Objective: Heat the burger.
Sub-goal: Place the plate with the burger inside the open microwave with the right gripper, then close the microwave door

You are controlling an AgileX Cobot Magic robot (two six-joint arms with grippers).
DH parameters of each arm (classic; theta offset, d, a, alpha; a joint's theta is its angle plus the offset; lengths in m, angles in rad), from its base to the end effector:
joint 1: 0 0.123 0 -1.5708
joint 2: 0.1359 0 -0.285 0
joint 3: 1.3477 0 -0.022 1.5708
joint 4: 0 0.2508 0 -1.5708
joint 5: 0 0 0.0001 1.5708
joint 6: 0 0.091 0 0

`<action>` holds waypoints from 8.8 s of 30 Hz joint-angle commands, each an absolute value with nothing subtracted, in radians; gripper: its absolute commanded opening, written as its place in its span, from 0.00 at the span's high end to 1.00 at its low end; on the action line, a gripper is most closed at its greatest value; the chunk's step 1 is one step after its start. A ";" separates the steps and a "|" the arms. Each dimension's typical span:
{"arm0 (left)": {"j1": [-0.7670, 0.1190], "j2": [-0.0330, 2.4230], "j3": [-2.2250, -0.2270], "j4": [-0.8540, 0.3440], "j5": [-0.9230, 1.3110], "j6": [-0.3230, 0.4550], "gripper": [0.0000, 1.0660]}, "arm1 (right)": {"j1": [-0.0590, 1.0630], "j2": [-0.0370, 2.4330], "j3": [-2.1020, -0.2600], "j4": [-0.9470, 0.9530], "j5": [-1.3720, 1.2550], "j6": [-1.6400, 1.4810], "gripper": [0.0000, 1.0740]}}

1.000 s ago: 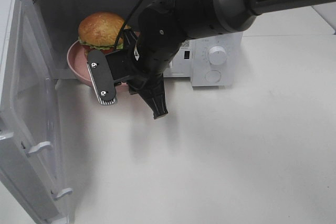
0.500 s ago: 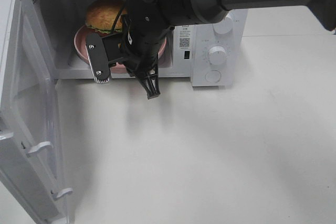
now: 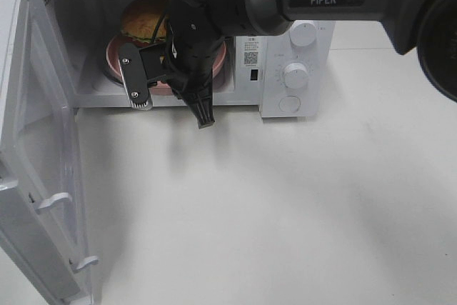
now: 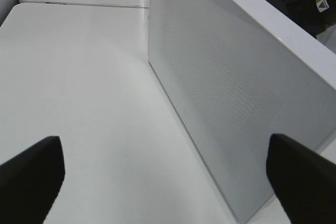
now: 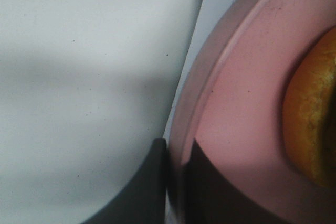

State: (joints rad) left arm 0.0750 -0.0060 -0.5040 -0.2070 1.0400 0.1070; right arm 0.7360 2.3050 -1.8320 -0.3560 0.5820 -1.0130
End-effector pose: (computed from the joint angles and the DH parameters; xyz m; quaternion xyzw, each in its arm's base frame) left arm -0.0051 -0.0166 0.2814 0.0169 0.8404 -0.0545 0.5389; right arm 0.3906 0.3302 0.1607 -0.7931 0.5166 -0.1759 0.2706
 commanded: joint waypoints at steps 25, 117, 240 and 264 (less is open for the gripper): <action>0.069 -0.026 -0.504 -0.169 1.038 0.110 0.06 | 0.720 2.394 -1.989 -0.342 0.521 -0.984 0.70; 0.069 -0.026 -0.504 -0.167 1.038 0.110 0.06 | 0.722 1.131 -0.839 -0.199 0.989 0.218 0.29; 0.069 0.104 -0.538 -0.145 0.858 0.096 0.31 | 0.149 -0.030 -0.504 -0.195 1.008 0.191 0.29; 0.069 0.346 -0.270 -0.145 0.233 0.096 1.00 | 0.149 -0.030 -0.504 -0.195 1.008 0.191 0.29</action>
